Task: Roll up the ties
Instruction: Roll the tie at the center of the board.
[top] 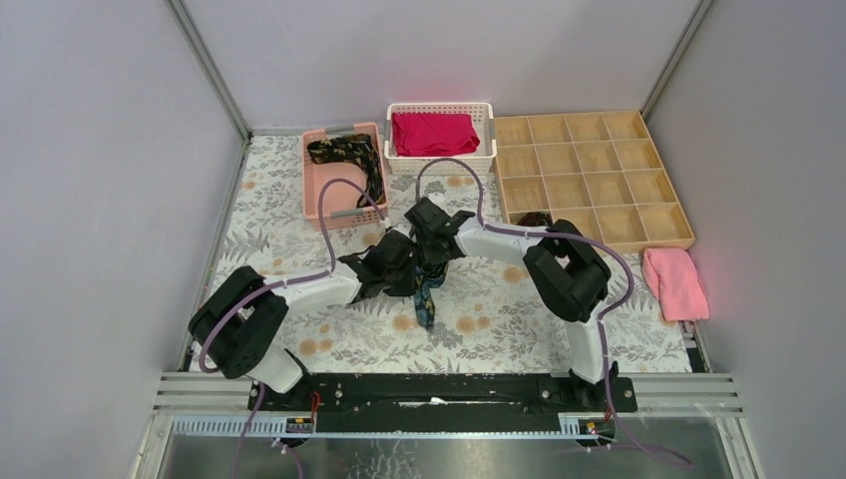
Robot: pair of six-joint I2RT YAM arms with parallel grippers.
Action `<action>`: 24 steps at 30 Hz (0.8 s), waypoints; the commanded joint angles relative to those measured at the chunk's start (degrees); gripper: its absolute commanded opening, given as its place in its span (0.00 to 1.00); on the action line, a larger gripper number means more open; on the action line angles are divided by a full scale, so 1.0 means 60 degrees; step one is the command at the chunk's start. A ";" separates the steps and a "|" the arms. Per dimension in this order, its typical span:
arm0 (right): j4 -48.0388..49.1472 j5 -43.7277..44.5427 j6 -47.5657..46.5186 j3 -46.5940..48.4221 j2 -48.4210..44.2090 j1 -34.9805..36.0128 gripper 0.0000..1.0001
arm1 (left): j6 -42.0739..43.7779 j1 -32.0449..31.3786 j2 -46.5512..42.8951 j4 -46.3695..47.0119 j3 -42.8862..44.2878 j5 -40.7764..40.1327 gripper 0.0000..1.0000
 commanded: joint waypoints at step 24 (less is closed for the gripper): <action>-0.0857 -0.1334 -0.0495 0.1235 0.1179 -0.0128 0.46 | -0.1233 -0.1482 -0.1367 -0.1020 -0.0237 -0.1808 0.00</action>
